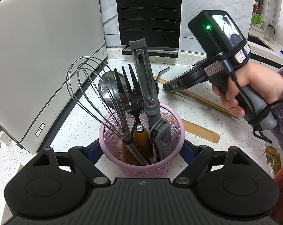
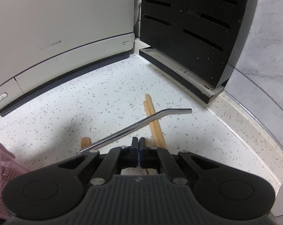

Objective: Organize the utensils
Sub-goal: 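Lift the gold spoon with the right gripper toward the pink cup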

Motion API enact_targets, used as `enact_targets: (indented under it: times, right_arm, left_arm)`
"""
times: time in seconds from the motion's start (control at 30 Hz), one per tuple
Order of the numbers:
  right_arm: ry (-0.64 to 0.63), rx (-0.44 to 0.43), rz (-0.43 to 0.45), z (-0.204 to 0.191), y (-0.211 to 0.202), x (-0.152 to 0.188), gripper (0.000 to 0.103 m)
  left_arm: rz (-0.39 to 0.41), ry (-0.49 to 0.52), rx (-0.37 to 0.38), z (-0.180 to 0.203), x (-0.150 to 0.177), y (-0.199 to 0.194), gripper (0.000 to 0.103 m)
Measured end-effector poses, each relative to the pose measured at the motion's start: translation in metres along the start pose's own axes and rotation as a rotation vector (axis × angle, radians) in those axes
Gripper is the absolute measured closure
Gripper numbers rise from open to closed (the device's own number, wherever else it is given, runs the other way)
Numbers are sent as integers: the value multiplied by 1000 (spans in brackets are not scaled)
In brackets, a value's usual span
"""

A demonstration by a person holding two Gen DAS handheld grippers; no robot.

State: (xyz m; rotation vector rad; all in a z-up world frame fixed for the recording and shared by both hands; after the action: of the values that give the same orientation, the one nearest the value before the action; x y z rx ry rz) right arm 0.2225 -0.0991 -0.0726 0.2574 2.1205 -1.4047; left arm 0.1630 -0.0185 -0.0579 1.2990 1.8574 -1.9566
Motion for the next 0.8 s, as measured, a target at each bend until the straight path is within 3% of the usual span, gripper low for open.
enact_targets:
  times: [0.37,0.8]
  right_arm:
    - [41,-127,83,-13,-50,-8,103]
    - [111,-367,334,-43,-151,-14,103]
  left_arm:
    - [1,0,1,-1,1,0,6]
    - [-1,-10,3,-1,2,-1,7]
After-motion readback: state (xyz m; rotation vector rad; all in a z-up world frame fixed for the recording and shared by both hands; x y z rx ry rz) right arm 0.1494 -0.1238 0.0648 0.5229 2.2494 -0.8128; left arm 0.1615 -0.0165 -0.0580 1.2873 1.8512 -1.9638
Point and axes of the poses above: each gripper's, at about its wrist camera, not at the fingertips, and y roughly the way its jaws point, z to its right, x to its underside, the point moved 9 cm from there along y, roughly the way its jaws point, and after that the axes turned 7 degrees about y, right-handed, at the moved point
